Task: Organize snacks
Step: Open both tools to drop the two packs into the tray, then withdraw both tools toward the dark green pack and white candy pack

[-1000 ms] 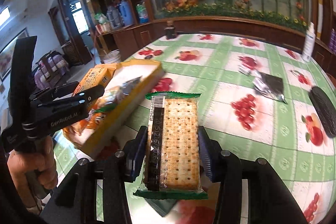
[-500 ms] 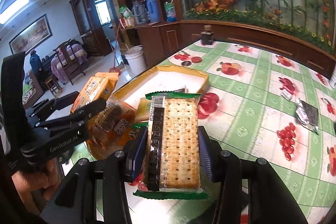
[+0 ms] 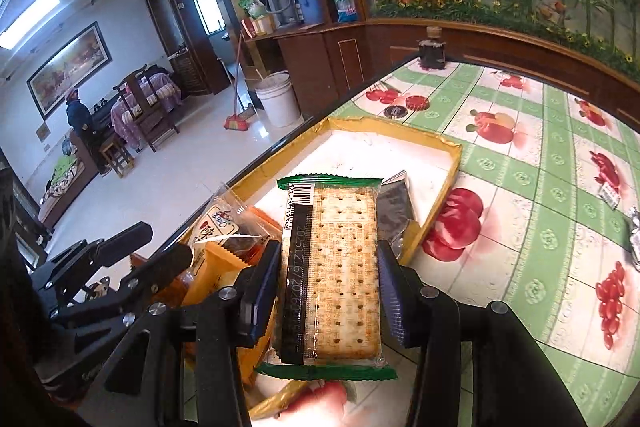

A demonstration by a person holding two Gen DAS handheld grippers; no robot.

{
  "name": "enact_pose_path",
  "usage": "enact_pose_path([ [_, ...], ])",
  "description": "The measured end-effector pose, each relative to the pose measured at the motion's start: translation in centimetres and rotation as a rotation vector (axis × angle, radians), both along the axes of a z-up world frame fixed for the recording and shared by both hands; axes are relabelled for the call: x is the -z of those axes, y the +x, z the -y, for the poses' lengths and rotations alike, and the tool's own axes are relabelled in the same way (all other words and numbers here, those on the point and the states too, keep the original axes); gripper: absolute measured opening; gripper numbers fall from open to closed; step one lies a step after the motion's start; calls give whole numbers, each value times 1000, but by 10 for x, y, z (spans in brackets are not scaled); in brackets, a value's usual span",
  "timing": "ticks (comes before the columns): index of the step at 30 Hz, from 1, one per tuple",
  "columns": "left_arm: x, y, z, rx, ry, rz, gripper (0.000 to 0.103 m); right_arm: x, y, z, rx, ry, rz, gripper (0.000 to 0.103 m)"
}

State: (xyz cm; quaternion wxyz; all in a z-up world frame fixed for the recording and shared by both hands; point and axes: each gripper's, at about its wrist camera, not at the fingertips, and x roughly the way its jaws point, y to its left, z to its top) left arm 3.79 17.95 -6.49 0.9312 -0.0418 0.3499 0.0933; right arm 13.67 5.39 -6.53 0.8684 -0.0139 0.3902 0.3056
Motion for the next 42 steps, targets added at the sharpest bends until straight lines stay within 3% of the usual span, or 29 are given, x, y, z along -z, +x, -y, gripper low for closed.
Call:
enact_pose_path([
  [14, 9, 5, 0, -14, 27, -41, 55, 27, 19, -25, -35, -28, -45, 48],
  [17, 8, 5, 0, -15, 29, -47, 55, 25, 19, -24, -28, -28, -36, 52],
  [18, 6, 5, 0, -16, 28, -47, 56, 24, 18, -22, -25, -22, -35, 59],
  [21, 3, 5, 3, -28, 49, -47, 70, 16, 13, -10, -5, -1, -18, 65],
  [22, 2, 4, 3, -33, 54, -45, 80, 12, 11, -4, 4, 10, -15, 65],
  [23, 0, 3, 4, -34, 53, -42, 82, 9, 9, 2, 10, 22, -12, 68],
  [26, -4, 0, 10, -19, 46, -38, 82, 0, -2, 30, 50, 39, 17, 78],
  [32, -12, -3, 39, 55, 49, -22, 82, 1, -25, 114, 205, 54, 22, 78],
  [42, -12, -13, 129, 300, 30, -46, 82, 16, -48, 249, 472, 62, -13, 79],
])
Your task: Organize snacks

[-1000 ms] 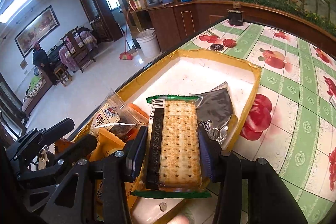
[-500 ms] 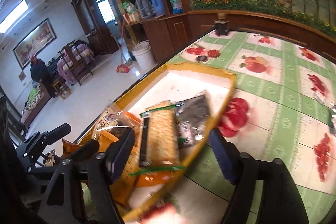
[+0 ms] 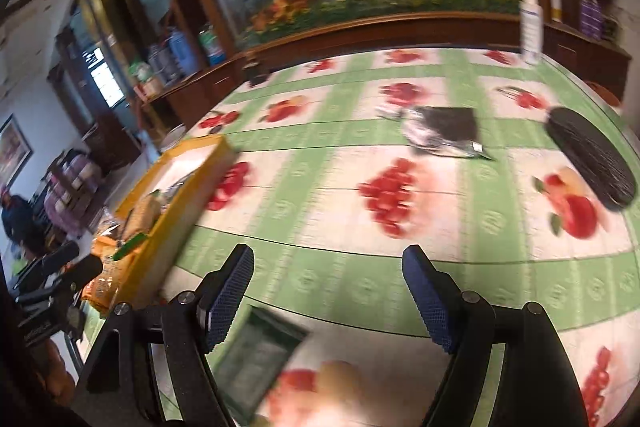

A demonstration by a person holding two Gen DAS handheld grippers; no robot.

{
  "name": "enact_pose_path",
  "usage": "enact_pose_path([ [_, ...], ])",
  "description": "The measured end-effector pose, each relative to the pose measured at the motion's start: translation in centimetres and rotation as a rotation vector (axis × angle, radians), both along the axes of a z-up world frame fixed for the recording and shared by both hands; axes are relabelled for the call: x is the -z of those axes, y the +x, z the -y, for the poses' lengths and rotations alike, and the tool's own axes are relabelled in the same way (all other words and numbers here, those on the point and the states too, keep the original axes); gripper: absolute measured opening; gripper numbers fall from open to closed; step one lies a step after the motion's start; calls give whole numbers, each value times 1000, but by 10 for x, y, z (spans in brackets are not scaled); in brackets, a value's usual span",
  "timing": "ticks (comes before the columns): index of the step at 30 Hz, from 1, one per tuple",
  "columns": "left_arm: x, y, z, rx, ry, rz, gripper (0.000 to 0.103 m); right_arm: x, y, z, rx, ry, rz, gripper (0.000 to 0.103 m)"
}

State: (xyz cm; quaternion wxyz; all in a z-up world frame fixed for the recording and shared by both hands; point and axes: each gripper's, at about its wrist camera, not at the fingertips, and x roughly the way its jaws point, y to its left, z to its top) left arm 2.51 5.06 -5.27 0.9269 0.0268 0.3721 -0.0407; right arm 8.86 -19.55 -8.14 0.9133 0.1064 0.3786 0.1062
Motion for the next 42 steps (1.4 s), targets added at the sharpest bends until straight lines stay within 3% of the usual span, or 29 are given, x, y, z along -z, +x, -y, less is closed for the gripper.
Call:
enact_pose_path([
  [9, 26, -7, 71, 149, 16, -103, 82, 7, 9, 45, 61, 10, 12, 79],
  [19, 52, -2, 94, 168, 45, -180, 82, 13, 79, 44, 11, -26, 38, 79],
  [24, 61, 3, 95, 167, 64, -197, 82, 16, 113, 29, -51, -64, 52, 51],
  [26, 61, 4, 94, 168, 55, -193, 82, 19, 126, 30, -43, -78, 48, 48],
  [29, 62, 8, 93, 170, 46, -186, 82, 24, 142, 34, -54, -60, 33, 35],
  [36, 64, 14, 89, 184, 4, -184, 84, 29, 160, 26, -91, -120, 27, 36],
  [39, 66, 18, 82, 186, -54, -207, 84, 27, 166, 22, -98, -153, 34, 37],
  [42, 66, 18, 82, 184, -50, -205, 84, 24, 170, 19, -109, -158, 42, 37],
])
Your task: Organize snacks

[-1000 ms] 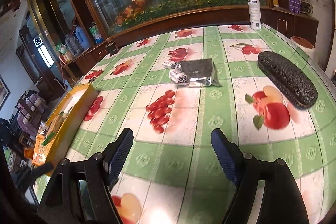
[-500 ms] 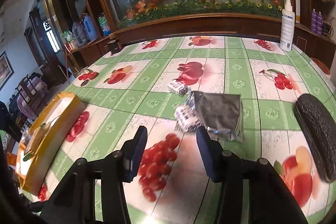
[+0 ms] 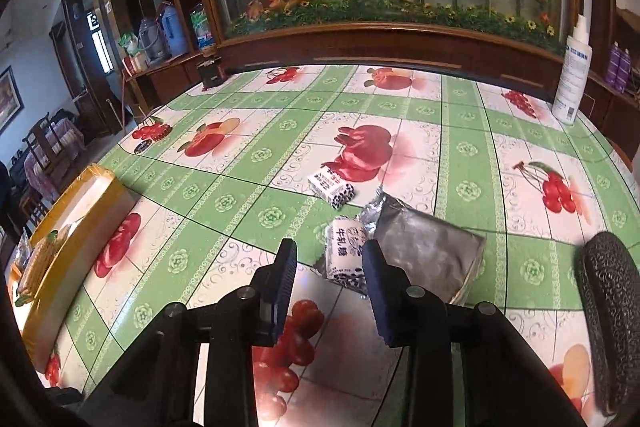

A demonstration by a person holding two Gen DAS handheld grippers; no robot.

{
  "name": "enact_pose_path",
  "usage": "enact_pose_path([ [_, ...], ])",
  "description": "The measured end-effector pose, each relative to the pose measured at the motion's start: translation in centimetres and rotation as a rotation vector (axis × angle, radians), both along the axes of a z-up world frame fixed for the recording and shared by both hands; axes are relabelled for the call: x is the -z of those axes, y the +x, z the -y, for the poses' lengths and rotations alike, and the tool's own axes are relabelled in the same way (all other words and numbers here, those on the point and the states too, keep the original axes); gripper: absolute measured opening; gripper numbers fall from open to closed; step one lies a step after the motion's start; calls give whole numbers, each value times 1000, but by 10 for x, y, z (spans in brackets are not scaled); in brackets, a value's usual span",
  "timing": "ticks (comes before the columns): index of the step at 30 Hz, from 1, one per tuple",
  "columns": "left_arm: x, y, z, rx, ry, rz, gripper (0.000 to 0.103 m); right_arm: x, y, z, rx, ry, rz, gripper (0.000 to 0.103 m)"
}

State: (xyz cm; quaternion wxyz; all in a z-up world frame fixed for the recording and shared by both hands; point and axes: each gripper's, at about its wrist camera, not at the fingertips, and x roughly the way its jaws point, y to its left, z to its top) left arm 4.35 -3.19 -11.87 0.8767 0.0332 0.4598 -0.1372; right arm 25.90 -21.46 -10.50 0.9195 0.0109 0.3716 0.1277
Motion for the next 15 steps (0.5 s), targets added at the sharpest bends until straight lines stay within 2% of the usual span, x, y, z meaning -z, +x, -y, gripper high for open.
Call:
enact_pose_path([
  [3, 0, 0, 1, -2, 0, 1, 84, -3, 6, -4, -9, -15, 5, 37],
  [7, 0, 0, 0, -1, -3, 2, 84, 7, 13, -7, 0, -50, -39, 34],
  [8, 0, 0, 1, 0, -2, 4, 84, 7, 12, -7, 4, -58, -36, 32],
  [10, 0, 0, 0, 1, -4, 5, 83, 6, 9, -7, 17, -69, -38, 18],
  [11, 0, 0, 0, 4, -8, 5, 81, 6, 8, -6, 15, -58, -38, 18],
  [12, 0, 0, 0, 8, -12, 8, 78, 5, 5, -5, 13, -45, -39, 18],
  [14, -3, -2, 2, 24, -28, 16, 55, 3, -1, -5, 7, -24, -37, 16],
  [15, -3, -3, 3, 34, -39, 16, 48, 2, -5, -4, 4, -8, -37, 14],
])
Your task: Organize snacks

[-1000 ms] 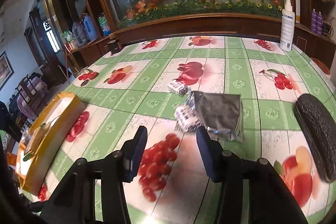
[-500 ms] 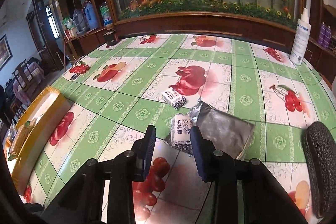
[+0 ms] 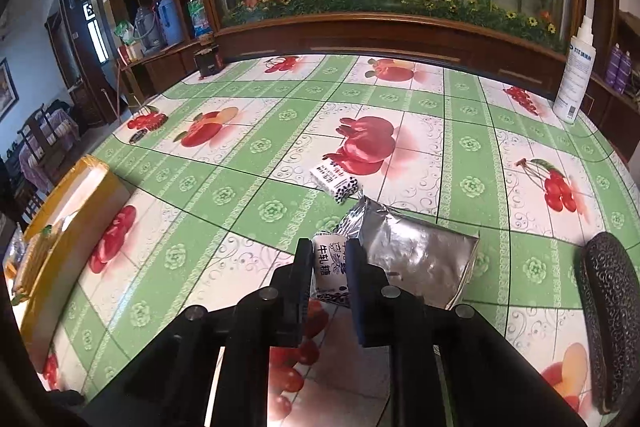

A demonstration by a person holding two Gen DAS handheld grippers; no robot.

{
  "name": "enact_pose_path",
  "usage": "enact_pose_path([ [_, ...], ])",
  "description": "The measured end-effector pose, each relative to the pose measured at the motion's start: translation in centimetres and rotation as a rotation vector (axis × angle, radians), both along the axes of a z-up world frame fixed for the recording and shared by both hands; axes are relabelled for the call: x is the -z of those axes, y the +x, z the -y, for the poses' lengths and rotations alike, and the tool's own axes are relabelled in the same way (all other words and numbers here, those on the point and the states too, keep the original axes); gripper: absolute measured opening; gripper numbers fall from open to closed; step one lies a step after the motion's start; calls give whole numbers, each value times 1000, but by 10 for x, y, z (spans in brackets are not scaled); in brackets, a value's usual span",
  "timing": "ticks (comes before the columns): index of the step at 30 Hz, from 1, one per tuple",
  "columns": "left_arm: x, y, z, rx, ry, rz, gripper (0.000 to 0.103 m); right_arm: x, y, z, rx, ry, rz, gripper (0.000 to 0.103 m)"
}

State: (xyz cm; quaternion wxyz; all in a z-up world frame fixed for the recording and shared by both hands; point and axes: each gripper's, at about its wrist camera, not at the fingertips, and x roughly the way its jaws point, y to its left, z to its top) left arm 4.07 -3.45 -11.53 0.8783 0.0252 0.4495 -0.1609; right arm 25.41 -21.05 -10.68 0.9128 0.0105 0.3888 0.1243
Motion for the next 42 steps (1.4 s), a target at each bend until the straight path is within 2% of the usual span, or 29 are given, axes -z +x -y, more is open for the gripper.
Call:
enact_pose_path([
  [1, -1, -1, 1, 15, -15, -4, 37, -1, -4, 0, -1, 14, 1, 13],
  [4, -1, -2, 5, 20, -4, 6, 37, -7, -17, 1, -7, 56, 7, 3],
  [9, -2, -1, -3, 21, -53, -17, 32, -15, -41, 3, -23, 118, 10, 2],
  [12, -3, -1, -8, 24, -87, -26, 21, -19, -54, 7, -19, 152, 9, 2],
  [15, -3, -1, -11, 26, -108, -35, 19, -21, -69, 9, -26, 183, 10, 2],
  [16, -3, -2, -10, 28, -107, -33, 16, -21, -74, 9, -28, 186, 11, 2],
  [17, -4, -3, -10, 30, -107, -28, 4, -20, -79, 9, -31, 190, 9, 2],
  [18, -4, -3, -9, 37, -112, -29, 1, -19, -83, 10, -30, 197, 6, 2],
  [25, -5, -6, -10, 47, -123, -36, 0, -14, -111, 25, -7, 278, -22, 1],
  [28, -3, -6, -12, 51, -152, -73, 0, -13, -124, 29, -7, 315, -32, 1],
  [29, -4, -8, -11, 49, -142, -88, 7, -12, -130, 30, -6, 313, -33, 1],
  [30, -4, -9, -10, 37, -115, -94, 18, -12, -135, 30, -5, 315, -36, 1],
  [31, -3, -11, -8, 17, -77, -100, 63, -11, -139, 30, -5, 322, -39, 1],
  [32, -3, -13, -5, -5, -31, -97, 98, -10, -143, 31, -6, 327, -42, 1],
  [34, -4, -19, -3, -15, -27, -73, 100, -8, -151, 31, -4, 327, -41, 1],
  [37, -3, -23, 6, -14, -30, -85, 100, -7, -160, 31, -2, 335, -39, 2],
  [40, 4, -20, 18, -52, 31, -114, 100, -7, -166, 32, -1, 335, -35, 2],
  [42, 6, -20, 29, -53, 73, -104, 101, -6, -169, 33, 0, 342, -33, 2],
])
